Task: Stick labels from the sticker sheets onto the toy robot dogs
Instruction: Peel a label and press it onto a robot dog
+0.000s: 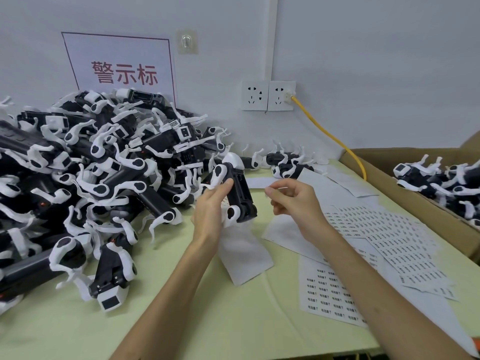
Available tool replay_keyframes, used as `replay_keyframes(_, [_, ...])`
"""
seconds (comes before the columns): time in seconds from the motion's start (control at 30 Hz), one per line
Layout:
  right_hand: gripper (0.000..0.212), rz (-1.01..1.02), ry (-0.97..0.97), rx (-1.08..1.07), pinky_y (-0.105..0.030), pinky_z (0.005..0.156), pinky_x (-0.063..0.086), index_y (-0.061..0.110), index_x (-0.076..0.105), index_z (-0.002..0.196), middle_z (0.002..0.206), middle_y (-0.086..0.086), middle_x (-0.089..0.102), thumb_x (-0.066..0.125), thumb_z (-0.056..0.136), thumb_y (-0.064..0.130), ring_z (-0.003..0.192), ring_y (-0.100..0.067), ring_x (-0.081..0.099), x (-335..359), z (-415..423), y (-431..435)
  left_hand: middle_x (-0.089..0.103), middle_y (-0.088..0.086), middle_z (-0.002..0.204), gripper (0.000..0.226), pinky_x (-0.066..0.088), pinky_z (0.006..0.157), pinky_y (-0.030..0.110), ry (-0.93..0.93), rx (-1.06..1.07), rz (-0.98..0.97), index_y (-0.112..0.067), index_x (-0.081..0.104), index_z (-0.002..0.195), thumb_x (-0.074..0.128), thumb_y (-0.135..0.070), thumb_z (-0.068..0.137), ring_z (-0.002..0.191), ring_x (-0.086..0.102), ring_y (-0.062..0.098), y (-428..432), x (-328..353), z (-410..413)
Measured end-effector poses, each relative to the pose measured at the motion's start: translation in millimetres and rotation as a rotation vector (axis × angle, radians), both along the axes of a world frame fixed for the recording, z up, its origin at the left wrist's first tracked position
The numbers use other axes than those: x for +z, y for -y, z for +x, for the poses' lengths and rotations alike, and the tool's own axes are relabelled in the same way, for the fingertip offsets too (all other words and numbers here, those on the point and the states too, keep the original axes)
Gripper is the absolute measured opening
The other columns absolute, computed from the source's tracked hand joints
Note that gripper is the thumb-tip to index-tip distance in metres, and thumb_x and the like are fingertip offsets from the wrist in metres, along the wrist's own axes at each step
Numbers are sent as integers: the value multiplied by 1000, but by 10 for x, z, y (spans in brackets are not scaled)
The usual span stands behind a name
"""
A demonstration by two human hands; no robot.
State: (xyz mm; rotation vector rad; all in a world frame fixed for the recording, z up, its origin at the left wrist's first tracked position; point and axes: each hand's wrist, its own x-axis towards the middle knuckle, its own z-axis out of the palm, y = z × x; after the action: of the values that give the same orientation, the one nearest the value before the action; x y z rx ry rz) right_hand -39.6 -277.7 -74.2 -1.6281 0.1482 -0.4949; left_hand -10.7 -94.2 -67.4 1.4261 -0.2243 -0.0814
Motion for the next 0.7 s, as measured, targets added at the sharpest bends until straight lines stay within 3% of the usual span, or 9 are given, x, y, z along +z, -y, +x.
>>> replay_keyframes(0.13, [6, 42, 20, 70, -28, 66, 60, 8, 72, 90, 71, -6, 73, 76, 89, 4, 60, -19, 68, -4, -3, -22, 57, -5, 102, 43, 23, 121, 57, 133, 218, 34, -26, 61, 65, 59, -69, 72, 112, 54, 3, -12, 9, 4])
replay_keyframes(0.23, [11, 37, 32, 101, -30, 73, 62, 7, 72, 95, 77, -10, 75, 75, 88, -1, 69, -21, 73, -15, 3, -23, 52, 36, 120, 37, 16, 118, 69, 275, 309, 112, -23, 49, 92, 56, -58, 83, 126, 48, 38, -25, -34, 55])
replay_keyframes(0.27, [14, 29, 36, 106, -31, 74, 62, 7, 72, 97, 78, -10, 75, 74, 88, -3, 72, -22, 74, -16, 4, -22, 51, 38, 125, 47, 13, 119, 68, 305, 323, 131, -11, 50, 89, 55, -57, 84, 132, 45, 36, -37, -32, 57])
replay_keyframes(0.33, [19, -9, 44, 96, -31, 76, 61, 8, 72, 99, 81, -8, 75, 73, 87, -6, 74, -22, 75, -16, 3, -21, 55, 34, 127, 58, 9, 121, 63, 325, 321, 142, -1, 44, 80, 54, -58, 85, 139, 42, 22, -56, -44, 98])
replay_keyframes(0.47, [30, -185, 66, 56, -27, 71, 56, 16, 70, 108, 85, -1, 73, 68, 89, -8, 73, -17, 73, -13, -6, -29, 58, 18, 130, 59, 3, 122, 63, 383, 316, 171, -10, 38, 71, 49, -68, 80, 140, 42, 27, -67, -56, 117])
replay_keyframes(0.53, [35, -259, 84, 65, -28, 70, 54, 18, 67, 114, 86, 0, 72, 64, 91, -7, 74, -16, 70, -17, -9, -42, 60, 2, 131, 50, -6, 124, 60, 372, 310, 231, -17, 54, 68, 49, -65, 82, 141, 42, 15, -54, -37, 90])
replay_keyframes(0.57, [37, -298, 91, 71, -28, 71, 53, 19, 66, 117, 86, 0, 72, 63, 92, -7, 74, -15, 69, -20, -9, -50, 64, -7, 123, 44, -5, 124, 60, 352, 278, 224, -22, 58, 67, 51, -61, 84, 133, 48, 5, -49, -25, 72])
replay_keyframes(0.63, [40, -389, 103, 87, -26, 73, 51, 22, 64, 120, 87, 1, 70, 63, 92, -6, 73, -12, 65, -34, -14, -67, 70, -19, 92, 36, 25, 117, 60, 287, 102, 66, -29, 64, 61, 55, -52, 87, 105, 63, 6, -41, 10, 19])
replay_keyframes(0.7, [42, -469, 119, 101, -24, 74, 50, 25, 62, 123, 87, 4, 67, 66, 92, -4, 75, -9, 62, -56, -18, -86, 78, -10, 96, 38, 44, 97, 40, 204, -114, -74, -18, 79, 90, 55, -47, 91, 98, 71, 7, -35, 3, -12])
